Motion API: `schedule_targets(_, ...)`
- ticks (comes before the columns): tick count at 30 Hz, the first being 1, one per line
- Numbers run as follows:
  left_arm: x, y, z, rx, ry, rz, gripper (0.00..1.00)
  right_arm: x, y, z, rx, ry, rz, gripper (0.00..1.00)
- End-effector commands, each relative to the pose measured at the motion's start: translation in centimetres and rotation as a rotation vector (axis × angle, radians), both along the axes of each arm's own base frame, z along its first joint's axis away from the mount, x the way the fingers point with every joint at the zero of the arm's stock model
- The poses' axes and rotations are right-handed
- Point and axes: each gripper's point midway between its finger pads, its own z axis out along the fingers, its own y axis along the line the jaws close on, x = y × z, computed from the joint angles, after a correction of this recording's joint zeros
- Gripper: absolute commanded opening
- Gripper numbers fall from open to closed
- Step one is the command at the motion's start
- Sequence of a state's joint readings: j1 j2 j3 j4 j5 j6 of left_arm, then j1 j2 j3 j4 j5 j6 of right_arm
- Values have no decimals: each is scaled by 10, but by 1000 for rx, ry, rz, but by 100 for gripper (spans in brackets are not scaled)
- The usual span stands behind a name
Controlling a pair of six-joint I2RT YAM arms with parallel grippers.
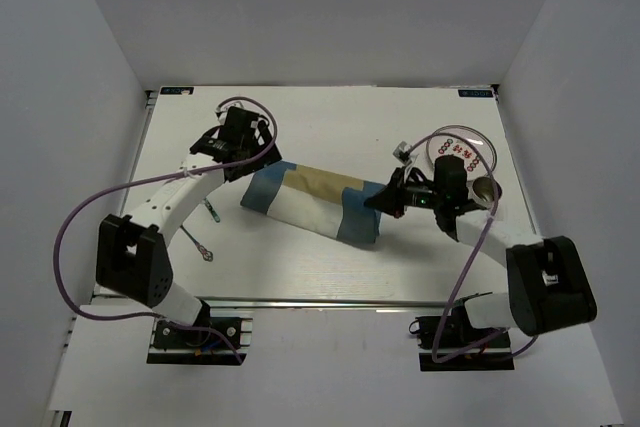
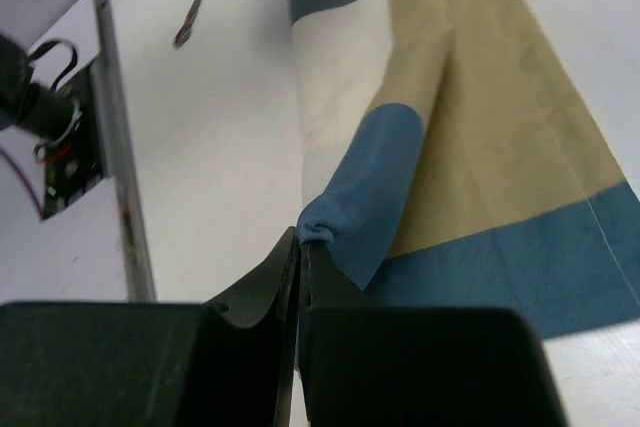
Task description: Set the dinner table for one person
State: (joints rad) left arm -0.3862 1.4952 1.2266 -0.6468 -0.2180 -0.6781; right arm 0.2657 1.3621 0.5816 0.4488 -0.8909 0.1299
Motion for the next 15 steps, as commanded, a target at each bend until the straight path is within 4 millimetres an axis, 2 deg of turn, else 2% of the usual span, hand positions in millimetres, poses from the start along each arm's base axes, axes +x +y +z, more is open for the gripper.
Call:
schedule_targets(1, 36, -24, 11, -92, -69, 5, 98, -29, 8, 12, 32, -121, 105, 0)
schedule_targets(2, 48, -30, 20, -106, -91, 0, 98, -35, 8, 12, 37, -125, 118, 0)
schedule_targets(4, 69, -51, 18, -122, -86, -56, 98, -50, 12, 13, 50, -142, 153, 0)
schedule_targets(6, 76, -68, 15, -141, -56, -114, 98, -54, 15, 10, 46, -144, 152, 0)
schedule_targets(7, 71, -80, 8, -173, -4, -166, 98, -54, 15, 4, 35, -129, 122, 0)
schedule_targets(8, 75, -90, 1, -196, 31, -196, 98, -54, 16, 2, 32, -131, 106, 0)
schedule_targets(10, 64, -106, -12, -246, 104, -243, 98, -49, 16, -2, 12, -137, 68, 0)
schedule_targets(12, 56, -108, -27, -266, 158, -235, 98, -46, 17, -2, 2, -145, 48, 0)
schedule_targets(15, 45, -111, -38, -297, 202, -235, 98, -36, 17, -1, -24, -166, -3, 0)
